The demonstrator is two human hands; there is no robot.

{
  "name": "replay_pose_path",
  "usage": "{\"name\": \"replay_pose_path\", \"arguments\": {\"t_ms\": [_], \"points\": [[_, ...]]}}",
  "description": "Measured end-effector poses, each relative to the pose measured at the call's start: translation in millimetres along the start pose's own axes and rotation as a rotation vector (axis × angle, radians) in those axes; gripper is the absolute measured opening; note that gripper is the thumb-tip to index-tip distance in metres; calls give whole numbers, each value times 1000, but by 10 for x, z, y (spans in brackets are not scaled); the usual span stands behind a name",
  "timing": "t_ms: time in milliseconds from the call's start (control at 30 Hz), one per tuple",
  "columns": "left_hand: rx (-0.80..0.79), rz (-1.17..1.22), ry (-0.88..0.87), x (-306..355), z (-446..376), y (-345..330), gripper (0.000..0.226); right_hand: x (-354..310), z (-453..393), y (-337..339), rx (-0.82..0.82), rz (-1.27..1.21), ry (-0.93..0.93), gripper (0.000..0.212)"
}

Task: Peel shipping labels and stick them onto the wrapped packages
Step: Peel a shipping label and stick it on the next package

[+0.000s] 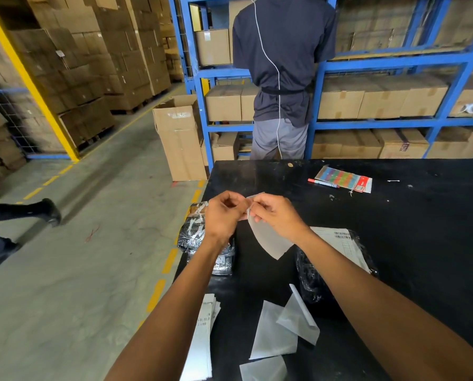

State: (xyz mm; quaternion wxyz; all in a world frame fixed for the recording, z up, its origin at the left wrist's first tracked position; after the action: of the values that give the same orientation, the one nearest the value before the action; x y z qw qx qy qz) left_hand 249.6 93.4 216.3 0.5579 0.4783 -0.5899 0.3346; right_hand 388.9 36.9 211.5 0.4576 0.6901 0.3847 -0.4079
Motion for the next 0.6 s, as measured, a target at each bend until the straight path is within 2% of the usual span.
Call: {"name": "replay_pose_path", "arguments": {"t_ms": [133, 200, 333, 400, 533, 600], "points": [[11, 18, 24, -8, -5, -21, 7, -72, 39, 20, 28, 20, 12, 12], [26, 109, 87, -12, -2, -42, 9, -29, 22, 14, 53, -8, -46, 13], [89, 476, 285, -55, 4, -33, 10, 146, -12, 19, 282, -427, -315, 17], [102, 539, 313, -83, 2, 0, 10, 199, 15, -2, 359, -596, -440, 17], [100, 509, 309, -134, 15, 31, 12, 201, 38, -76, 309, -663, -490, 10], [100, 473, 301, -147, 17, 41, 12, 157, 26, -123, 235, -695, -460, 24]]}}
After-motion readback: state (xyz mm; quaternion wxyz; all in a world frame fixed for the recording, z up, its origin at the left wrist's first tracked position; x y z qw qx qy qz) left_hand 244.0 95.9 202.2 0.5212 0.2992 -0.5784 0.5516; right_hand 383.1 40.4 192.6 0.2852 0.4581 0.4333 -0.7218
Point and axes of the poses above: each hand's wrist, its own z-axis away from the middle knuckle, its own y-axis out of the back of the hand, x = y × z, the point moved 3 cm from there along -z, towards the middle knuckle, and after that the axes turned 6 degrees about -z, right-handed, at the moved point
